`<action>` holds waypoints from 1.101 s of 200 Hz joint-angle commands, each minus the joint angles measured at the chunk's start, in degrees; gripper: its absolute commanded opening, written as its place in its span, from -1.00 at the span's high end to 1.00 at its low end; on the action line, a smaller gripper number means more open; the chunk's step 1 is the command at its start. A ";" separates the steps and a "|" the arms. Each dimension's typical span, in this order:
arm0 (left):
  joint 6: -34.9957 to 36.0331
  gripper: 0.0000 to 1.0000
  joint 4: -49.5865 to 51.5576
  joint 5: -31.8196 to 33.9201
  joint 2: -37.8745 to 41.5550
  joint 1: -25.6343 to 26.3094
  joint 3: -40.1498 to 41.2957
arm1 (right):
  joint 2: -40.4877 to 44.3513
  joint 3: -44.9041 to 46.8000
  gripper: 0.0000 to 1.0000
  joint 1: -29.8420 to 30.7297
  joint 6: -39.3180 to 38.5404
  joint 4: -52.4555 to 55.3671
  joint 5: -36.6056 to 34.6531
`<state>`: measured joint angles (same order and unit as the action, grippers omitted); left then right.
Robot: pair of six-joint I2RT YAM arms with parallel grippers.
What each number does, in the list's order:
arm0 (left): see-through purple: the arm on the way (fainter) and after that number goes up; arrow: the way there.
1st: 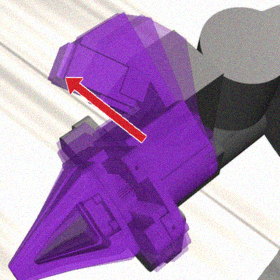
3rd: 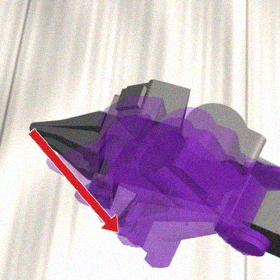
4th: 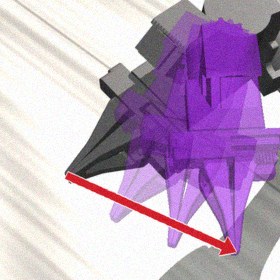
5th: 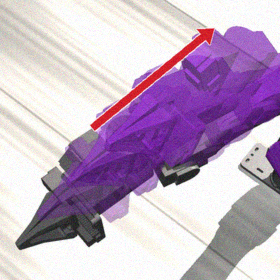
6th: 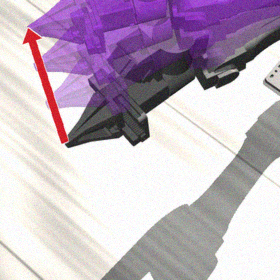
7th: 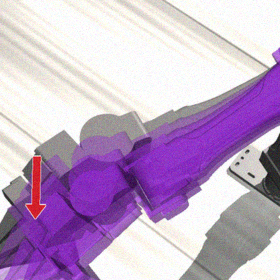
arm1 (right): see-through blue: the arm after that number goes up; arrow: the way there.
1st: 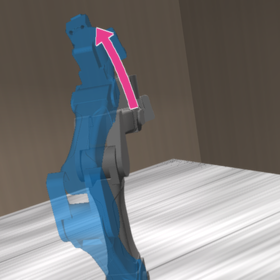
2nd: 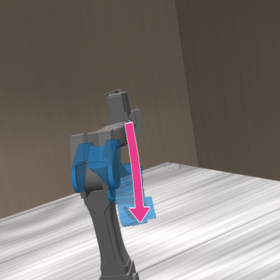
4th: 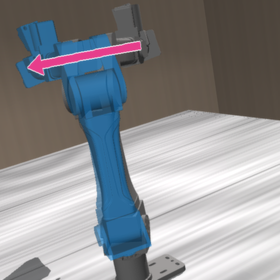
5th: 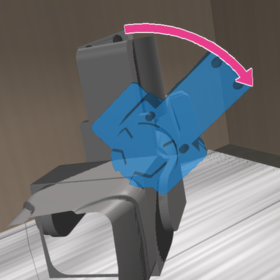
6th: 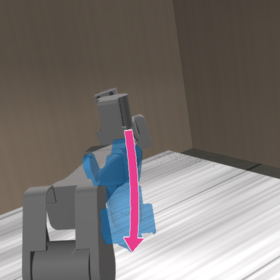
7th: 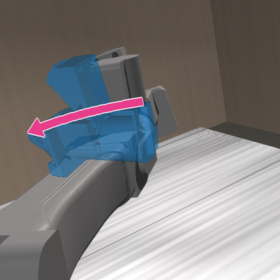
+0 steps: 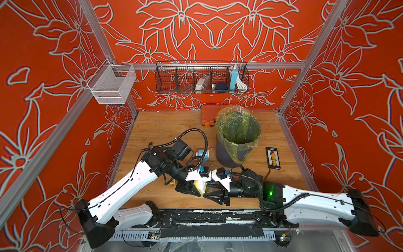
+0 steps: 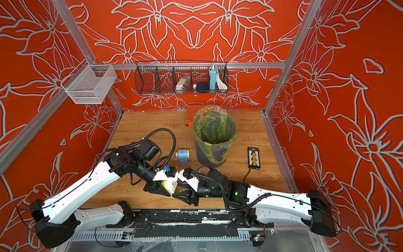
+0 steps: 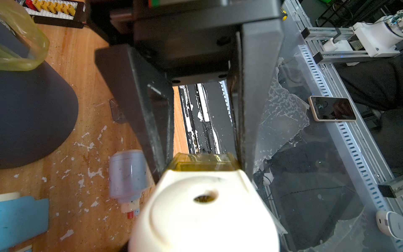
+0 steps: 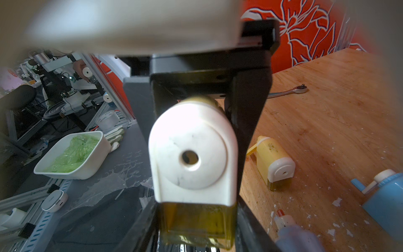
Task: Take out the pencil sharpener tray and clean the shavings
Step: Open the container of the pencil sharpener.
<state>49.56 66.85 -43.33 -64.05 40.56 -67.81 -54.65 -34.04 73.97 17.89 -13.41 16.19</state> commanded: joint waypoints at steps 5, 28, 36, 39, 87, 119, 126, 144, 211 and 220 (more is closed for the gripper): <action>1.43 1.00 2.12 -2.04 0.25 0.58 0.03 | 0.69 -1.29 0.49 -0.49 1.75 0.05 -2.72; 1.80 1.00 2.75 -1.67 0.33 0.65 0.44 | 0.99 -1.38 1.00 -0.46 2.06 0.49 -3.43; 1.86 1.00 2.93 -1.60 0.42 0.67 0.64 | 1.25 -1.41 1.00 -0.45 2.04 0.60 -3.76; 1.90 1.00 3.01 -1.54 0.42 0.74 0.74 | 1.30 -1.43 1.00 -0.38 2.10 0.66 -3.91; 2.11 1.00 3.51 -0.46 0.50 1.43 1.72 | 3.41 -0.76 1.00 -0.46 1.64 1.37 -5.76; 2.14 1.00 3.46 -0.26 0.40 1.63 2.07 | 5.30 -0.09 1.00 -0.43 1.27 2.19 -6.34; 2.20 1.00 3.42 -0.26 0.36 1.68 2.16 | 5.60 -0.01 1.00 -0.50 1.18 2.45 -6.34; 2.07 1.00 3.43 -0.26 0.33 1.79 2.33 | 6.22 0.20 1.00 -0.45 1.09 2.87 -6.30; 1.86 1.00 3.39 -0.17 0.42 2.16 3.12 | 8.27 0.42 1.00 -0.48 0.61 4.94 -6.14; 1.74 1.00 3.43 -0.09 0.41 2.24 3.30 | 8.43 0.41 1.00 -0.47 0.57 5.23 -6.25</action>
<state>48.97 61.98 -45.21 -64.14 42.13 -66.06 -49.04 -33.74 74.35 17.17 -8.01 13.91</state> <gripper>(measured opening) 0.476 0.495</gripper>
